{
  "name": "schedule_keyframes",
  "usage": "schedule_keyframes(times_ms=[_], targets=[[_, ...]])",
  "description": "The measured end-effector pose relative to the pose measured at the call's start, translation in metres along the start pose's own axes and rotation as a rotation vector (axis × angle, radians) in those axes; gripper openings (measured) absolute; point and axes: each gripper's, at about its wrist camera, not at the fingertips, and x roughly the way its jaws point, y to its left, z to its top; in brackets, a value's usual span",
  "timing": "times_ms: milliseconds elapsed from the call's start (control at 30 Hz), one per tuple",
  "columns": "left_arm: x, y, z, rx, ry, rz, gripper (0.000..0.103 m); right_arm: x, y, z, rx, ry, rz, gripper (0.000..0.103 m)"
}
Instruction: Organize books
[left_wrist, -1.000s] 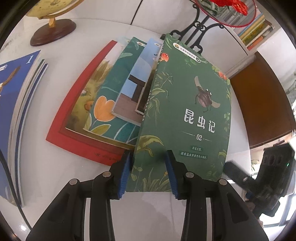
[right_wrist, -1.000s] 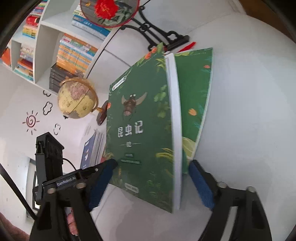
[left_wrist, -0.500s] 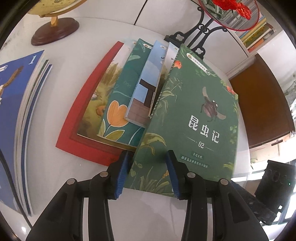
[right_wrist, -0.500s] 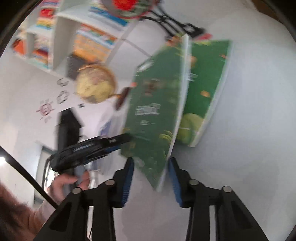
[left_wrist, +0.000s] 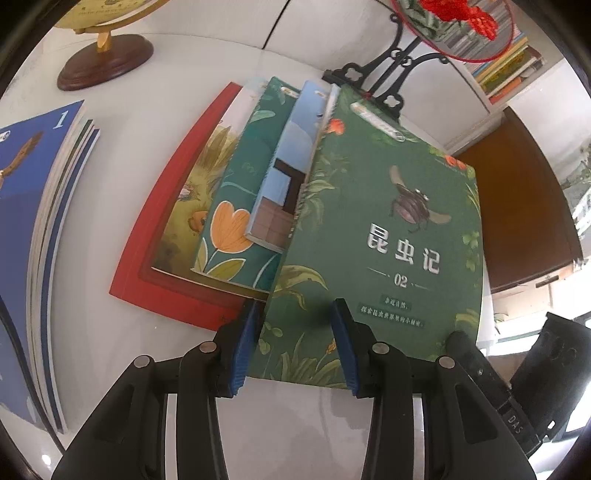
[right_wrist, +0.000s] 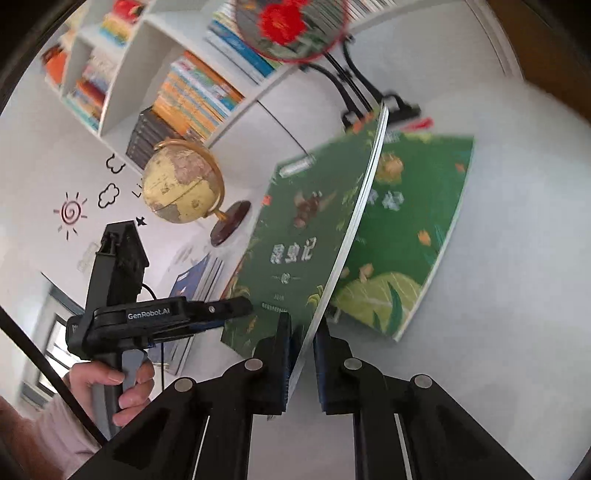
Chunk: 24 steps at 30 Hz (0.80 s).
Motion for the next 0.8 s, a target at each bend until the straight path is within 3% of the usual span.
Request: schedule_keyframes(times_ms=[133,333,800], targets=[[-0.011,-0.009,0.0,0.071,-0.038,0.03,0.036,-0.001,0.018,0.006,-0.106,-0.015,-0.092,0.012],[-0.022,-0.01,0.003,0.086,-0.053,0.015,0.036,-0.003,0.036,0.013,-0.171,-0.013,-0.126,0.012],[-0.064,0.009,0.008,0.087,-0.105,-0.019,0.036,-0.001,0.084,0.021,-0.218,-0.042,-0.124,0.013]])
